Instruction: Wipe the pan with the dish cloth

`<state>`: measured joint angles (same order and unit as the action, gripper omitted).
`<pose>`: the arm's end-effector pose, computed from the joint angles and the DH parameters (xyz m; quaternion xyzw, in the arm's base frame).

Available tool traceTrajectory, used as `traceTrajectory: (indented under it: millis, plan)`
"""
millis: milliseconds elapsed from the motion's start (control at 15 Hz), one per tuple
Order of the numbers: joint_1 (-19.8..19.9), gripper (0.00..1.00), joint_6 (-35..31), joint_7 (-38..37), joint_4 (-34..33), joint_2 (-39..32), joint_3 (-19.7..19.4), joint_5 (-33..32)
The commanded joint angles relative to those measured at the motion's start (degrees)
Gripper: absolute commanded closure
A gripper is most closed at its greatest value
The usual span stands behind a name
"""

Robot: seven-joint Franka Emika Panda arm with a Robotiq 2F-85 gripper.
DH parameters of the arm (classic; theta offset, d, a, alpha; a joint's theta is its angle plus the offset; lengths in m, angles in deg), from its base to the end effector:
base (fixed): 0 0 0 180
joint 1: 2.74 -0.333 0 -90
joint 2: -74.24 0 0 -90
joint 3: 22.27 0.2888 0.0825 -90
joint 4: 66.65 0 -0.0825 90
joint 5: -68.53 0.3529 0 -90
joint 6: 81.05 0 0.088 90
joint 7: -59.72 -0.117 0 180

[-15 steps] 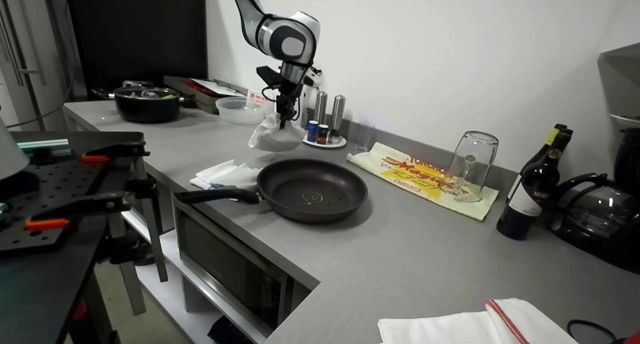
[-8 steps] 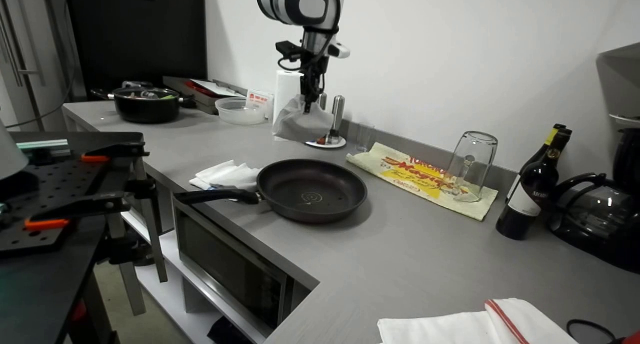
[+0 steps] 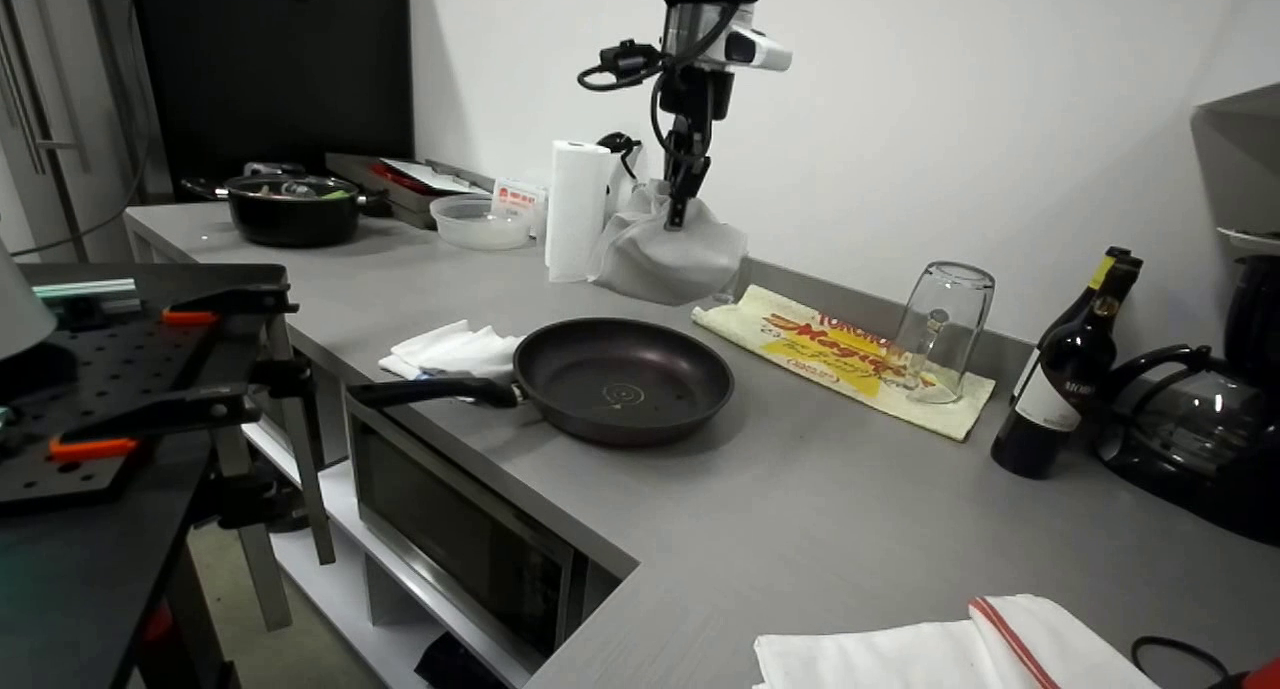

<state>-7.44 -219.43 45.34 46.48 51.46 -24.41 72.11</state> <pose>0.5850 0.0275 0.2583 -0.9919 0.1241 -0.0195 0.0171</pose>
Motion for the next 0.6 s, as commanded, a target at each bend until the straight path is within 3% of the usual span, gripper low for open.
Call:
traceTrajectory:
  millis: [0, 533]
  plan:
    - [2.3, 0.97, -2.2, 0.4, 3.3, 0.6, -2.0, -2.3]
    - [4.6, 0.97, -8.7, -0.3, 2.6, -6.5, -4.3, -3.4]
